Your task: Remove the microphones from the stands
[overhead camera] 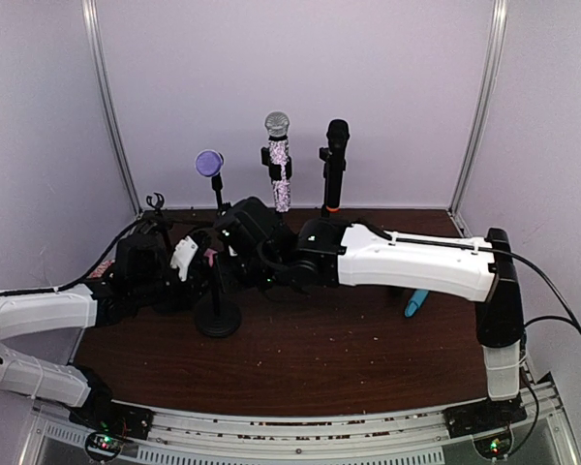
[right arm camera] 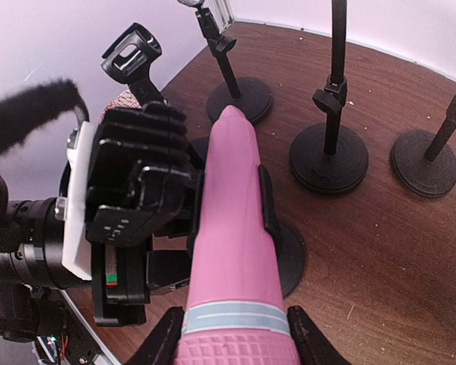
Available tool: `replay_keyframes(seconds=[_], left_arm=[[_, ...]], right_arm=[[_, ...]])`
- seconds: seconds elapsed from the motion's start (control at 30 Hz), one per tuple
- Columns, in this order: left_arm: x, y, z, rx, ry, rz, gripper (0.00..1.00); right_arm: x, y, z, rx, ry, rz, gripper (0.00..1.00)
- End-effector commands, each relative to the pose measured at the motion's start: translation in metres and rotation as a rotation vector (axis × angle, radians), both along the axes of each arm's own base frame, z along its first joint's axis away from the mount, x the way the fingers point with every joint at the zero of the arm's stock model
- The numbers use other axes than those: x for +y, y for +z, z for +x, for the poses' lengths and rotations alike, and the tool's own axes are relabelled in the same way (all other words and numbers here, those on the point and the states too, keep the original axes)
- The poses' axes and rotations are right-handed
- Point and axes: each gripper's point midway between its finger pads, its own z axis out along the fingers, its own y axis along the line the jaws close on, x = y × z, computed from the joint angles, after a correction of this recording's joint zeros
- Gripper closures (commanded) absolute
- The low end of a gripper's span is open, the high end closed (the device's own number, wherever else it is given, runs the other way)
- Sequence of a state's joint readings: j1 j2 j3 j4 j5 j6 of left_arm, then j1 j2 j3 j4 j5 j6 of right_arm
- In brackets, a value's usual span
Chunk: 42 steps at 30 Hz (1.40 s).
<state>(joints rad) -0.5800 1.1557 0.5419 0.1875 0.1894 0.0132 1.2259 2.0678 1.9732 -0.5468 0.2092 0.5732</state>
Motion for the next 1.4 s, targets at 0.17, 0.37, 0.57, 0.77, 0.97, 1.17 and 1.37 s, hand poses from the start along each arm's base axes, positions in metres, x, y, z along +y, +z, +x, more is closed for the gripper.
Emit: replay_keyframes(seconds=[0.17, 0.37, 0.57, 0.77, 0.97, 1.17, 1.37], left_arm=[[0.018, 0.011, 0.013, -0.109, 0.074, 0.006, 0.95], [0.027, 0.006, 0.014, -0.101, 0.089, 0.014, 0.97], [0.035, 0.005, 0.019, -0.098, 0.118, 0.022, 0.98], [0.035, 0.008, 0.019, -0.104, 0.111, 0.020, 0.98], [0.030, 0.016, 0.016, -0.123, 0.075, 0.008, 0.71], [0.021, 0.025, 0.003, -0.123, -0.019, -0.018, 0.27], [0.019, 0.049, -0.006, -0.136, -0.063, -0.044, 0.05]], right_arm=[[-0.024, 0.034, -0.024, -0.059, 0.067, 0.052, 1.00], [-0.065, 0.040, -0.041, -0.079, 0.102, 0.063, 1.00], [-0.099, 0.032, -0.059, -0.047, 0.128, 0.051, 1.00], [-0.137, 0.029, -0.067, -0.045, 0.093, 0.074, 1.00], [-0.209, -0.004, -0.021, -0.026, -0.206, -0.077, 1.00], [-0.294, -0.031, 0.044, 0.004, -0.480, -0.089, 1.00], [-0.348, -0.051, 0.095, 0.031, -0.710, -0.125, 1.00]])
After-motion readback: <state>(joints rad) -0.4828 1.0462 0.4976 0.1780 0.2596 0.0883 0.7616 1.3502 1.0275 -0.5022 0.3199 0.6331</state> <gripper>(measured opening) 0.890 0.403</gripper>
